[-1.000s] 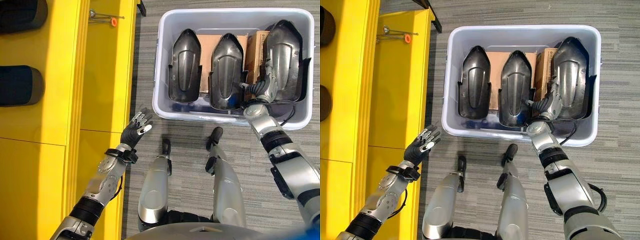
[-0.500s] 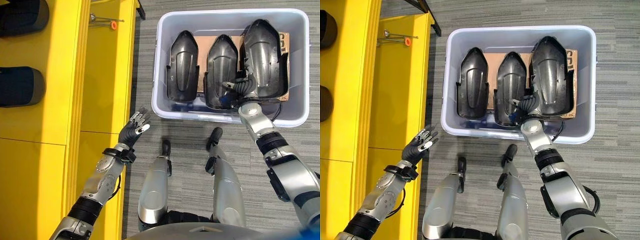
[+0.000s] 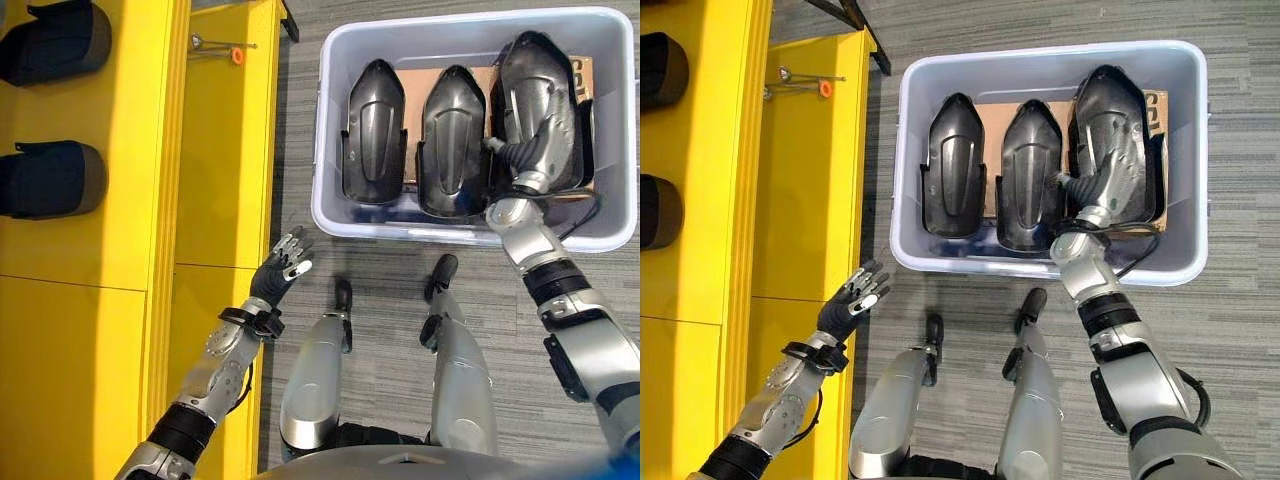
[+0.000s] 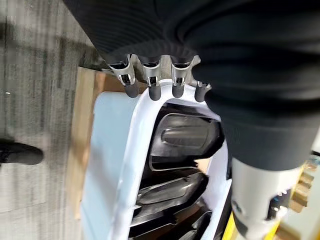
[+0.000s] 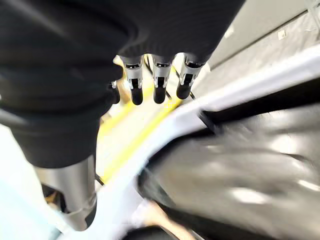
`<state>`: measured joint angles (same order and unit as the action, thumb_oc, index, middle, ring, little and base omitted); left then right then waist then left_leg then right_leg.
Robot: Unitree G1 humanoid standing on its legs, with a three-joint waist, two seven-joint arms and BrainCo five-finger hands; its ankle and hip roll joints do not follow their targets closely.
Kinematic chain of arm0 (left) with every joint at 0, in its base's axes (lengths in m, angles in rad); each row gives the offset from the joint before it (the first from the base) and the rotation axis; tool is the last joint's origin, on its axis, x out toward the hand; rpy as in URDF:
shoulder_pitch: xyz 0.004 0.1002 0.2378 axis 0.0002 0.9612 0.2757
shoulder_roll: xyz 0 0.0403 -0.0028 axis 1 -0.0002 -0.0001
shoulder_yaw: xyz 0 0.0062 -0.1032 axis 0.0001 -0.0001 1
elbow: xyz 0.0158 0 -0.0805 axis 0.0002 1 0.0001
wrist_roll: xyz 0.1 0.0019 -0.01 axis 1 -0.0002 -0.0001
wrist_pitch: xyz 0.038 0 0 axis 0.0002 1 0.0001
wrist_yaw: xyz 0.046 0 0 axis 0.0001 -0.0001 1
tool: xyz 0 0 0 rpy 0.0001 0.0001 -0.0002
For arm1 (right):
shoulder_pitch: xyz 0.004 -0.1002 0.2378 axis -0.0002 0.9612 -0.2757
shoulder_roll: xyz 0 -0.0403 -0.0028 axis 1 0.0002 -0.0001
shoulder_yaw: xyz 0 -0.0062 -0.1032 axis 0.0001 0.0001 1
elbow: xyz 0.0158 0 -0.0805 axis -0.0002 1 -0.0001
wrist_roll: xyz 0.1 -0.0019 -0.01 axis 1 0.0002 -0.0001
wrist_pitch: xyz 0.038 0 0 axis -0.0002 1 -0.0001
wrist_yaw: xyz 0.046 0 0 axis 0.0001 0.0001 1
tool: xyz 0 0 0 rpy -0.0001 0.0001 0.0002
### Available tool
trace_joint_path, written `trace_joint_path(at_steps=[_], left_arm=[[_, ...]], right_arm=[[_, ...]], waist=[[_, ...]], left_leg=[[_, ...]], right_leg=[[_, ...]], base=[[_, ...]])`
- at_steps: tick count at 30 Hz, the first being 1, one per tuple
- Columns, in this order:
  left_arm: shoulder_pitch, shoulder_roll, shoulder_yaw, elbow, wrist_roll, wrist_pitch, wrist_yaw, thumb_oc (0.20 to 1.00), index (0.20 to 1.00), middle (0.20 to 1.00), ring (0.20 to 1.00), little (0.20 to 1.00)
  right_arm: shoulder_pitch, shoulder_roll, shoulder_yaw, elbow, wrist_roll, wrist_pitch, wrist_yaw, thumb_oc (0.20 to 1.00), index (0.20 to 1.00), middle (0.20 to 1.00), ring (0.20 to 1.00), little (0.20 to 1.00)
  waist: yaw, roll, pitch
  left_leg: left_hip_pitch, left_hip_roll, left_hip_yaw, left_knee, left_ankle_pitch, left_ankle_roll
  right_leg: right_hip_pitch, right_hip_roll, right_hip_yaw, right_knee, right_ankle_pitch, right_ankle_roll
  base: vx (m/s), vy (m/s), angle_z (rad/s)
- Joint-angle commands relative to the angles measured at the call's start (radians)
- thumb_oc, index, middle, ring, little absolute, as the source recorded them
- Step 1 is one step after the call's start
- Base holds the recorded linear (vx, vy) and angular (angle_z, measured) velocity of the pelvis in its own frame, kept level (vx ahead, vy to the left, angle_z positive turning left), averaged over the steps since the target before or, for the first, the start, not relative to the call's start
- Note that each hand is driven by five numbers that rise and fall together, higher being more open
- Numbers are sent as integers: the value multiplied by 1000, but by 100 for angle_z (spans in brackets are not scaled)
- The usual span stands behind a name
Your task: Move parts from the plastic box to the shelf.
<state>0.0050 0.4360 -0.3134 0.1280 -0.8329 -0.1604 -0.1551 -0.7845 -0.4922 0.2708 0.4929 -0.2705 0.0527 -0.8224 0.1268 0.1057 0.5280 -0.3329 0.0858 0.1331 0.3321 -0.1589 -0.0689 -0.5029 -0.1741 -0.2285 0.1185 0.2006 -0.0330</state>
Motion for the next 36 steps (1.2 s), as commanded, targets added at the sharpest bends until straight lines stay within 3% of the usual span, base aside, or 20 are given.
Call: trace_joint_path(at_steps=[1,12,19,25,27,36], left_arm=[[54,-17,-7,-52,7,-60,-35,1000,1000,1000,1000,1000],[94,-2,15,-65,7,-70,-53,1000,1000,1000,1000,1000],[96,15,36,-88,9,-42,-49,1000,1000,1000,1000,1000],[92,38,51,-110,16,-1,-40,1000,1000,1000,1000,1000],[92,46,57,-111,22,11,-40,1000,1000,1000,1000,1000],[90,82,63,-141,26,48,-54,1000,1000,1000,1000,1000]], right_arm=[[-43,-49,30,-108,-123,-94,-13,1000,1000,1000,1000,1000],[85,-129,-63,-313,-112,-60,-55,1000,1000,1000,1000,1000],[129,-172,-117,-242,5,-10,-18,1000,1000,1000,1000,1000],[104,-216,-161,-115,182,-11,97,1000,1000,1000,1000,1000],[96,-224,-170,-69,224,-13,123,1000,1000,1000,1000,1000],[-13,-287,-121,109,267,-50,278,1000,1000,1000,1000,1000]], waist=[[12,20,-8],[-29,-7,-8],[-35,-26,-8],[-25,-41,-8],[-19,-48,-8],[13,-49,-8]], left_leg=[[-56,24,-39,-92,126,11],[-7,39,-20,-97,114,6],[2,49,-16,-77,103,8],[-4,57,-25,-58,99,8],[7,59,-37,-47,75,2],[-38,59,-63,-11,73,4]], right_leg=[[84,-16,-17,212,-284,70],[124,-7,6,188,-280,73],[149,2,2,174,-277,72],[162,12,-10,173,-281,67],[177,19,-6,182,-305,73],[149,21,-23,228,-325,63]], base=[[0,0,0],[2,-3,-1],[3,-64,-9],[16,-91,-4],[76,-111,-7],[13,-109,-2]])
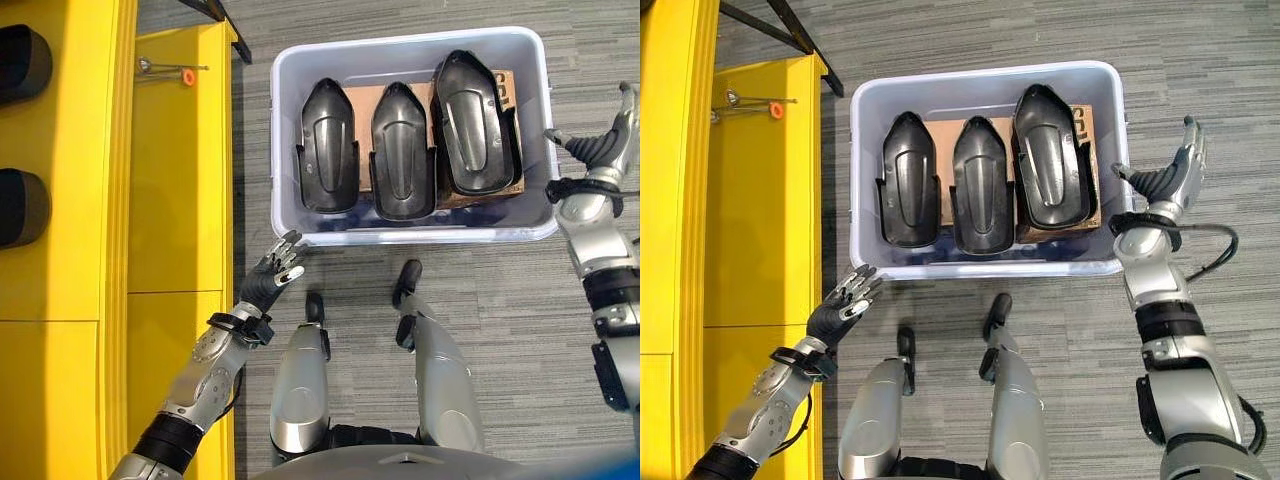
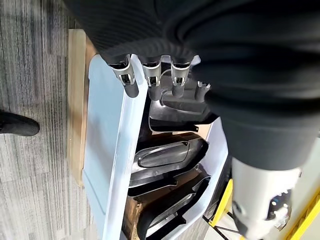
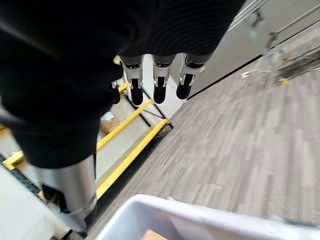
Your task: Move parts from the plastic box to the shelf.
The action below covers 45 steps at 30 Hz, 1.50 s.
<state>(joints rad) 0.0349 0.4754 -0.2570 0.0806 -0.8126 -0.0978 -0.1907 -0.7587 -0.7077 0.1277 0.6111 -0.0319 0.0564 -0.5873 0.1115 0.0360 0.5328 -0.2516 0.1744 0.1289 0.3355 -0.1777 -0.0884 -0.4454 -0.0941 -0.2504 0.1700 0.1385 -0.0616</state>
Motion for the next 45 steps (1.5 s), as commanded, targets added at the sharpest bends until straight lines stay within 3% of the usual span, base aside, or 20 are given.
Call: trace_joint_path(at_steps=[1,8,16,24,34,38,45], left_arm=[[60,44,7,-96,4,-15,-21,1000,1000,1000,1000,1000],[48,71,-2,-133,-11,10,-43,1000,1000,1000,1000,1000],[60,70,-7,-127,-19,9,-58,1000,1000,1000,1000,1000],[53,72,0,-125,-26,19,-57,1000,1000,1000,1000,1000],[39,76,-16,-114,-26,14,-47,1000,1000,1000,1000,1000],[35,78,-24,-112,-25,16,-47,1000,1000,1000,1000,1000],[31,79,-32,-106,-24,19,-48,1000,1000,1000,1000,1000]], right_arm=[[-44,-74,27,-2,26,-56,45,1000,1000,1000,1000,1000],[-152,-92,106,90,-61,-86,51,1000,1000,1000,1000,1000],[-152,-83,128,49,-93,-65,49,1000,1000,1000,1000,1000],[-134,-33,103,111,31,-9,40,1000,1000,1000,1000,1000],[-145,-13,75,252,97,2,11,1000,1000,1000,1000,1000],[-153,-2,60,297,197,11,-34,1000,1000,1000,1000,1000],[-165,-5,58,351,192,32,-2,1000,1000,1000,1000,1000]], waist=[[30,22,-13],[44,39,-13],[42,58,-13],[45,73,-13],[53,81,-13],[56,87,-13],[54,91,-13]], left_leg=[[-123,-30,-59,-13,92,23],[-165,-31,-74,7,96,26],[-199,-37,-82,34,97,31],[-237,-47,-88,61,99,36],[-305,-54,-98,118,83,47],[-332,-54,-104,146,78,50],[-361,-52,-107,170,75,53]], right_leg=[[88,-60,-3,179,-264,92],[37,-55,-6,229,-281,82],[-8,-60,8,273,-293,79],[-49,-66,16,306,-302,75],[-117,-77,16,381,-324,67],[-140,-78,15,409,-336,61],[-172,-73,24,448,-351,55]], base=[[3,-52,8],[16,-65,6],[4,1,2],[0,-3,1],[0,-28,-2],[14,-48,-2],[24,-32,0]])
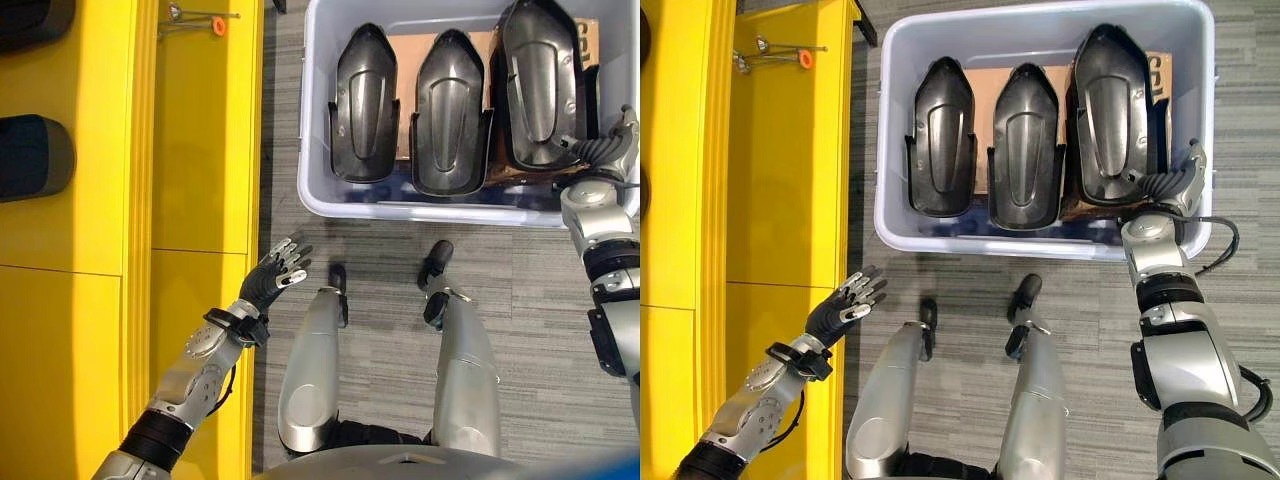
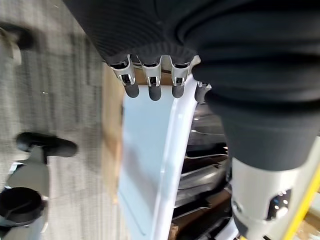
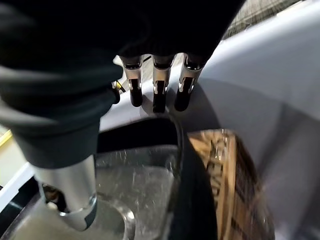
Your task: Move parts from the plastic box to the shelf.
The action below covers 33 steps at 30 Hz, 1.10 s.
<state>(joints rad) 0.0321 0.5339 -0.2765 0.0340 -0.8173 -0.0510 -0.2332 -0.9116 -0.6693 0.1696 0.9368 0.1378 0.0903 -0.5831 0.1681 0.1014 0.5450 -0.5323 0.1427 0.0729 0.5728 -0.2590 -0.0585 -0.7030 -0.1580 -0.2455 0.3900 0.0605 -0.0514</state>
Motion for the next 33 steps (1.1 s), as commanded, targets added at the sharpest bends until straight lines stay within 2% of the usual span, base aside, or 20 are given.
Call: trace_joint_path(at_steps=[1,7,17,18,19,20,23,28,29,30,33], left_arm=[[33,23,-14,-59,-20,-28,-6,1000,1000,1000,1000,1000],[33,38,-6,-68,-28,-11,-5,1000,1000,1000,1000,1000],[20,59,-15,-53,-5,-4,-12,1000,1000,1000,1000,1000],[19,62,-15,-51,-5,-7,-13,1000,1000,1000,1000,1000],[17,62,-15,-52,-4,-6,-13,1000,1000,1000,1000,1000],[16,66,-14,-53,-3,-5,-8,1000,1000,1000,1000,1000],[16,71,-10,-60,-13,2,3,1000,1000,1000,1000,1000],[12,84,-2,-54,-1,12,-14,1000,1000,1000,1000,1000],[11,87,-2,-55,-6,14,-13,1000,1000,1000,1000,1000],[10,91,-3,-59,-7,17,-10,1000,1000,1000,1000,1000],[7,92,-5,-55,-6,14,-12,1000,1000,1000,1000,1000]], right_arm=[[-13,-47,20,31,20,0,1,1000,1000,1000,1000,1000],[-9,-59,36,52,41,37,63,1000,1000,1000,1000,1000],[-82,-83,125,131,-30,117,145,1000,1000,1000,1000,1000],[-96,-87,148,143,-94,136,181,1000,1000,1000,1000,1000],[-99,-87,159,147,-110,144,189,1000,1000,1000,1000,1000],[-100,-93,187,160,-92,180,231,1000,1000,1000,1000,1000],[-97,-93,195,172,-32,183,242,1000,1000,1000,1000,1000],[-112,-92,204,202,-59,195,283,1000,1000,1000,1000,1000],[-114,-94,205,209,-56,197,287,200,200,200,200,200],[-110,-97,203,215,-72,189,305,200,200,200,200,200],[-105,-94,208,228,-72,182,272,200,200,200,200,200]], waist=[[-2,26,-25],[-2,24,-25],[10,20,-25],[13,20,-25],[14,20,-25],[17,18,-25],[18,16,-25],[25,12,-25],[26,12,-25],[26,11,-25],[27,9,-25]], left_leg=[[-83,-21,-52,-67,159,23],[-100,-21,-59,-53,158,25],[-148,-22,-66,-18,148,29],[-156,-23,-66,-15,150,30],[-160,-23,-67,-13,150,30],[-171,-22,-69,-8,147,31],[-187,-23,-73,1,140,33],[-214,-26,-79,22,129,37],[-218,-27,-82,25,126,38],[-224,-29,-83,32,123,41],[-234,-29,-86,42,120,43]], right_leg=[[82,-8,21,231,-273,44],[66,-9,20,249,-278,43],[21,-23,13,301,-288,44],[11,-24,11,308,-289,43],[8,-26,10,310,-290,43],[0,-28,7,317,-290,44],[-16,-31,8,331,-292,44],[-37,-34,1,356,-296,44],[-42,-35,0,361,-297,44],[-46,-36,-3,368,-298,46],[-52,-35,-5,376,-299,44]], base=[[14,-26,-5],[11,-42,1],[10,-48,1],[4,-38,-3],[4,-57,0],[5,-51,2],[4,-49,9],[6,-47,4],[6,-47,5],[4,-58,-2],[0,-27,-4]])
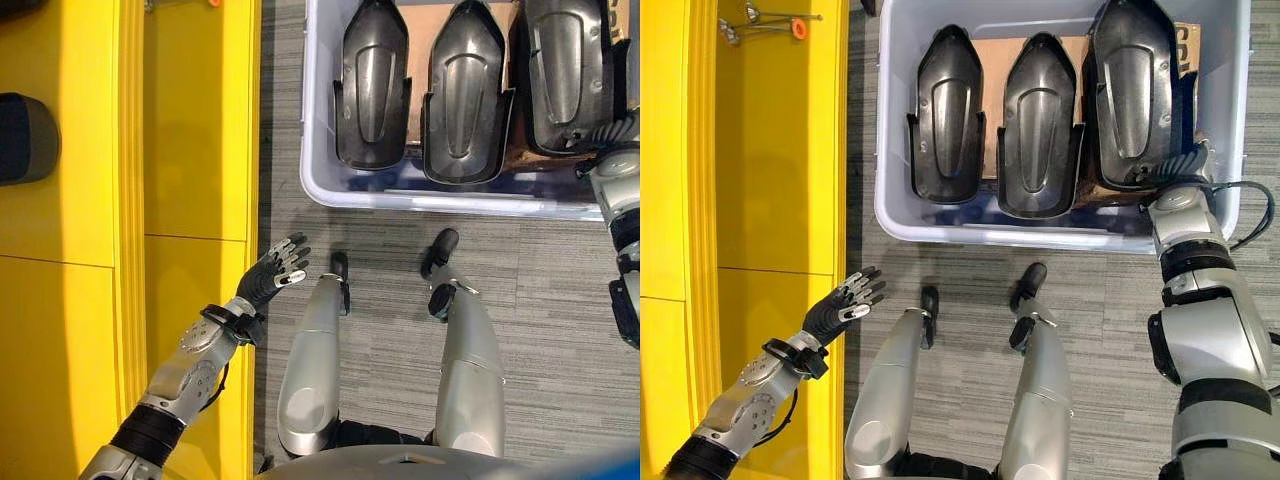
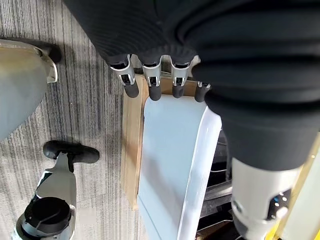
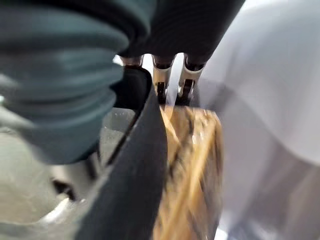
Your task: Move parts from the plastic box to the shelf.
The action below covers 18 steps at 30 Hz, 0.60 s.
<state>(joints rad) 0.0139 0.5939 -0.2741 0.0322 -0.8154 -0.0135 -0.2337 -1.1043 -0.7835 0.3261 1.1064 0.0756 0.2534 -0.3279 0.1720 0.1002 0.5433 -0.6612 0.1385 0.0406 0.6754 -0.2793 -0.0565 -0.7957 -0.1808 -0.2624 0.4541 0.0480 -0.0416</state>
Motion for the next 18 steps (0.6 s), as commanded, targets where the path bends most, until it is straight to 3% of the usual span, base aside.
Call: trace_joint_path(at_steps=[1,6,15,18], left_arm=[[26,36,-7,-54,-9,-23,-14,1000,1000,1000,1000,1000],[21,49,-16,-49,24,-25,-17,1000,1000,1000,1000,1000],[17,28,-35,-30,8,-57,-36,1000,1000,1000,1000,1000],[24,12,-41,-21,6,-74,-39,1000,1000,1000,1000,1000]], right_arm=[[90,23,46,62,-11,6,16,200,200,200,200,200],[116,28,36,60,-28,-6,6,200,200,200,200,200],[139,55,15,28,-109,-45,-231,200,200,200,200,200],[165,60,7,-3,-135,-89,-309,200,200,200,200,200]], waist=[[24,10,-23],[23,13,-23],[11,29,-23],[2,33,-23]], left_leg=[[-106,-24,-55,-61,142,41],[-106,-20,-56,-71,142,43],[-70,-18,-44,-102,155,41],[-41,-13,-36,-128,161,39]], right_leg=[[40,-12,11,312,-287,35],[38,-19,10,313,-284,40],[60,-19,19,279,-273,43],[80,-19,28,253,-265,46]], base=[[0,0,0],[0,0,0],[-17,16,1],[-40,74,-6]])
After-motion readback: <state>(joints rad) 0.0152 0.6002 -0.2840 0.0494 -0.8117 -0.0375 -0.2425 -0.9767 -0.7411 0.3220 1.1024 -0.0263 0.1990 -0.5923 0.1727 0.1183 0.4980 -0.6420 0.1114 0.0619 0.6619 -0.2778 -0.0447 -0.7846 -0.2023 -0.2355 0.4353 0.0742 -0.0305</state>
